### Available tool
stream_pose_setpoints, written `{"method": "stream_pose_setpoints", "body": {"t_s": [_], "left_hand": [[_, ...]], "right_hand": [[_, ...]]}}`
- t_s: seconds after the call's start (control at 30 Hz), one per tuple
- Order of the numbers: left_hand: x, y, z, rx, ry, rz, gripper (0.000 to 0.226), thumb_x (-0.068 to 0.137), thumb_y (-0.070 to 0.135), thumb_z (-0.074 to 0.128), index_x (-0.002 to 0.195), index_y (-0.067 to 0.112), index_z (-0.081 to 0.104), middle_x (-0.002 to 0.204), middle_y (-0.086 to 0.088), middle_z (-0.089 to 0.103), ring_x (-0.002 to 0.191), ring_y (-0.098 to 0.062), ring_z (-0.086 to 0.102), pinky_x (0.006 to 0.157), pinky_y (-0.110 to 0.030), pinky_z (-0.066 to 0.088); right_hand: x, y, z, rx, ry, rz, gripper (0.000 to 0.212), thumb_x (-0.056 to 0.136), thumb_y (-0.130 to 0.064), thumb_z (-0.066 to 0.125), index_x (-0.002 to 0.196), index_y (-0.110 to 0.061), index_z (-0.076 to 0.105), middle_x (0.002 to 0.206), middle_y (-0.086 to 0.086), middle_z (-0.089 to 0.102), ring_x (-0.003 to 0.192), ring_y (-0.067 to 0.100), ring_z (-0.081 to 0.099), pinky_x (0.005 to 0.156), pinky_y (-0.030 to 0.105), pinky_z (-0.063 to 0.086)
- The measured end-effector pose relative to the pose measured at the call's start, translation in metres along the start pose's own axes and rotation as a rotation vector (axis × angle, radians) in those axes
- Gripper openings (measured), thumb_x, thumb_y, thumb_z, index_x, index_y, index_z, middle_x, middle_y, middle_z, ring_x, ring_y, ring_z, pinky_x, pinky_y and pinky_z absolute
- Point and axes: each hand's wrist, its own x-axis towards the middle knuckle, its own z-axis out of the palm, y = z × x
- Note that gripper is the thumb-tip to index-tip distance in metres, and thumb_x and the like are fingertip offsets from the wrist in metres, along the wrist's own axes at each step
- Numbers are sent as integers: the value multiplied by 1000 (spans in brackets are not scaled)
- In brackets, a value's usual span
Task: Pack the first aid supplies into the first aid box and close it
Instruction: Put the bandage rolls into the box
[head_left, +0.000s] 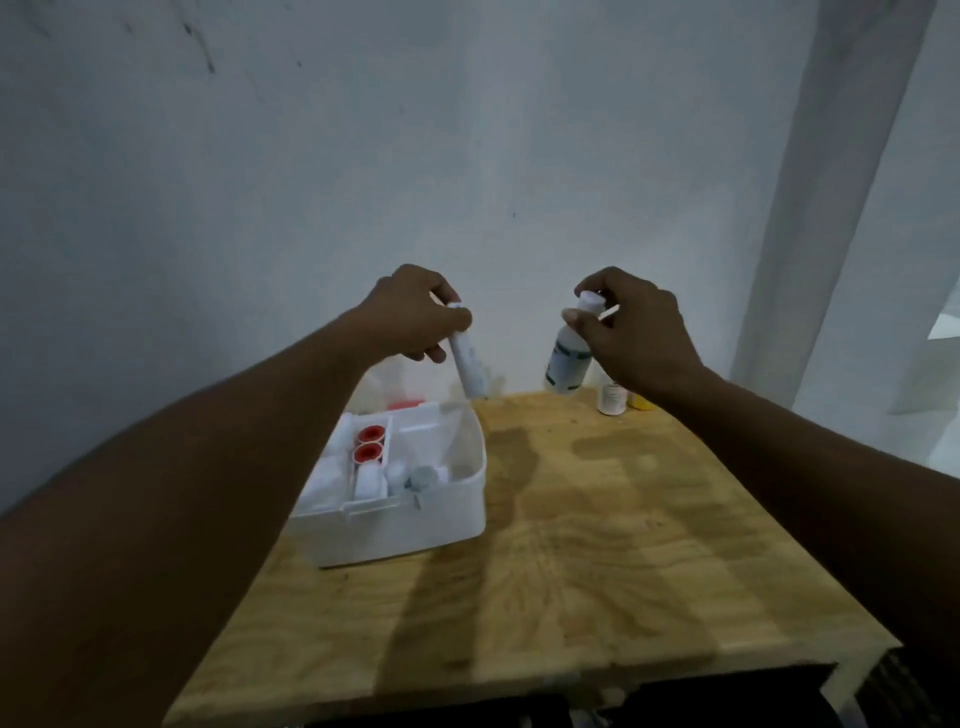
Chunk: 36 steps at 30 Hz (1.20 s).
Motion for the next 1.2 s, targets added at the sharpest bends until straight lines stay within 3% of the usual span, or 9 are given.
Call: {"method": "stream_pose_setpoints", "body": {"t_s": [0.2, 0.33, 0.53, 0.67, 0.83, 0.9, 1.0, 1.2], "left_hand": [[-28, -43, -33, 107, -47, -9, 15, 89, 18, 71, 102, 10, 69, 93, -8, 75, 71, -21, 77, 57, -26, 53], [-38, -63, -27, 164, -113, -21, 19, 87, 15, 74, 105, 8, 69, 98, -8, 72, 72, -22, 75, 69, -32, 62], [-41, -80, -11, 286, -251, -36, 23, 84, 23, 79, 105, 18, 71, 93, -2, 74, 73, -14, 73, 71, -26, 60], [-42, -88, -3, 294, -343, -65, 26, 82, 21, 80, 106, 13, 74, 87, -8, 78, 70, -18, 74, 78, -35, 64], [-42, -92, 0, 352, -392, -24, 26, 83, 22, 77, 109, 20, 79, 102, 2, 77, 91, -16, 71, 85, -32, 59], [-42, -91, 1, 382, -425, -6, 26, 85, 22, 74, 110, 22, 79, 108, 5, 76, 97, -15, 68, 89, -31, 56], [-42, -90, 2, 400, -448, -4, 26, 85, 20, 72, 110, 21, 80, 107, 5, 75, 98, -15, 67, 87, -29, 54], [-39, -88, -1, 385, -453, -43, 24, 86, 17, 71, 109, 16, 79, 109, 2, 76, 99, -19, 70, 92, -35, 57]], "right_hand": [[-7, -59, 39, 104, -87, -105, 22, 84, -33, 72, 101, -20, 66, 97, -5, 70, 81, 19, 68, 79, 39, 55], [-22, -76, 65, 97, -205, -144, 23, 85, -30, 72, 104, -18, 66, 101, 0, 71, 86, 20, 67, 80, 41, 56], [-42, -80, 90, 6, -380, -116, 29, 84, -26, 74, 111, -17, 69, 112, 5, 72, 94, 20, 66, 79, 27, 50], [-48, -78, 97, -30, -463, -98, 33, 82, -24, 77, 114, -15, 71, 114, 6, 72, 94, 18, 65, 76, 22, 42], [-51, -77, 102, -52, -541, -109, 36, 80, -21, 79, 114, -12, 72, 115, 6, 72, 84, 14, 60, 77, 24, 45], [-52, -77, 102, -56, -578, -104, 37, 80, -20, 79, 115, -10, 71, 116, 7, 71, 89, 17, 63, 81, 25, 48], [-53, -75, 102, -38, -608, -90, 36, 81, -17, 78, 115, -9, 70, 116, 7, 71, 96, 20, 67, 82, 25, 51], [-49, -74, 102, 40, -650, -39, 31, 83, -16, 74, 113, -9, 71, 106, 6, 70, 84, 17, 66, 86, 38, 59]]}}
